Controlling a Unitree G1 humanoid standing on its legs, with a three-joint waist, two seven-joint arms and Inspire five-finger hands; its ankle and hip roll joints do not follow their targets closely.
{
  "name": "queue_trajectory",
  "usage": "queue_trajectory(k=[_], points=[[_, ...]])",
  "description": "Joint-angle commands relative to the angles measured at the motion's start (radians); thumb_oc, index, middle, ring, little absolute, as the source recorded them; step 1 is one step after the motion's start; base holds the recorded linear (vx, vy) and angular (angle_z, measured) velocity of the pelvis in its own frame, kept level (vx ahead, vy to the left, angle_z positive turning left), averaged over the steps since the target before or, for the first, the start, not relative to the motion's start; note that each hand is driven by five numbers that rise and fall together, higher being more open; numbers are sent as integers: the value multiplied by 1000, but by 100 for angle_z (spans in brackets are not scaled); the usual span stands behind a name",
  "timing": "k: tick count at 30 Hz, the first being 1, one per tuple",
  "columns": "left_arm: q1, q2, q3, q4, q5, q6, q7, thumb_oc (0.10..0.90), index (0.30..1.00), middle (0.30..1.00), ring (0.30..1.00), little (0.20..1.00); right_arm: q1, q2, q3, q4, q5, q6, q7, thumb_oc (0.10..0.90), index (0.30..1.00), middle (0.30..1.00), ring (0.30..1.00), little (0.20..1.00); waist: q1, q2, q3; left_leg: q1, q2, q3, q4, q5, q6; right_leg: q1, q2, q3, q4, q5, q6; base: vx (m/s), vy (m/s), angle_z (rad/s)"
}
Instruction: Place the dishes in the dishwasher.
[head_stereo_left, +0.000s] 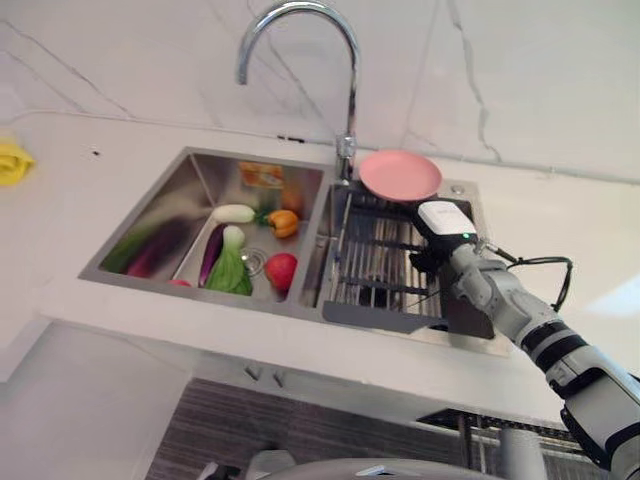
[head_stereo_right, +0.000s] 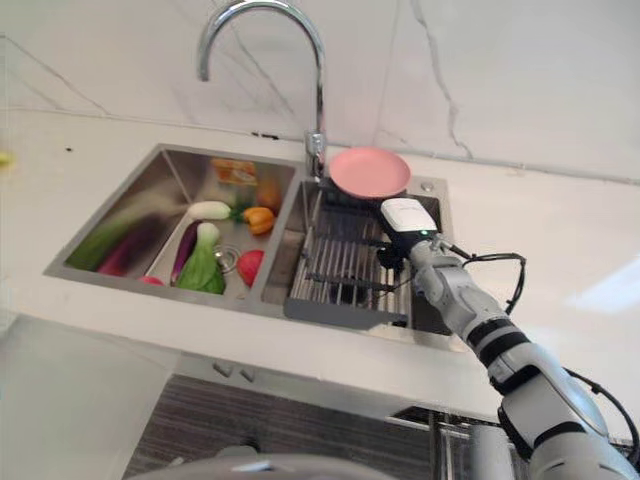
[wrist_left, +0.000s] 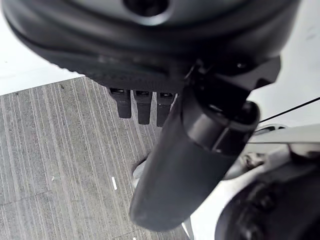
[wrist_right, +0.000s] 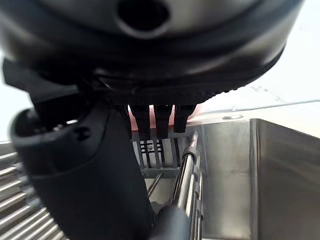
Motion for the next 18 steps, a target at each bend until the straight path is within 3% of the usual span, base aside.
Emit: queue_trajectory(k=[1, 4, 5, 6, 7, 18], points=[[-55, 25, -78, 44, -13, -16, 19, 800, 900, 900, 900, 900, -182, -10, 11, 11, -42, -12, -72, 800, 900, 900, 900, 900, 29, 5, -35, 33, 45, -27, -31, -31, -11, -5, -73, -20, 11, -57, 52, 7, 0, 3], [-59, 27, -81, 39, -13, -16, 24, 800, 900, 900, 900, 900, -191, 23, 24, 58, -67, 3, -86, 800, 900, 900, 900, 900, 36, 4, -33, 31, 42, -31, -31, -31, -10, -3, -73, -23, 11, -57, 52, 8, -1, 5], [-60, 27, -81, 38, -13, -16, 24, 800, 900, 900, 900, 900, -192, 27, 26, 60, -71, 4, -86, 707, 761, 761, 761, 761, 37, 4, -32, 31, 42, -32, -31, -32, -10, -2, -73, -23, 11, -57, 52, 0, 0, 0], [-60, 27, -81, 37, -13, -16, 24, 800, 900, 900, 900, 900, -192, 28, 26, 61, -71, 4, -86, 525, 488, 488, 488, 488, 36, 4, -32, 31, 42, -32, -31, -32, -10, -2, -73, -24, 11, -57, 52, 0, 0, 0], [-61, 28, -81, 36, -13, -17, 24, 800, 900, 900, 900, 900, -191, 34, 29, 64, -77, 6, -86, 400, 300, 300, 300, 300, 38, 4, -32, 31, 42, -33, -31, -32, -9, -2, -73, -24, 11, -58, 52, 0, 0, 0], [-59, 25, -76, 24, -11, -17, 30, 800, 900, 900, 900, 900, -137, 54, -13, 11, -120, 17, -130, 400, 300, 300, 300, 300, 42, 4, -28, 37, 42, -35, -32, -38, -7, 1, -74, -28, 11, -57, 53, 1, 0, 1]])
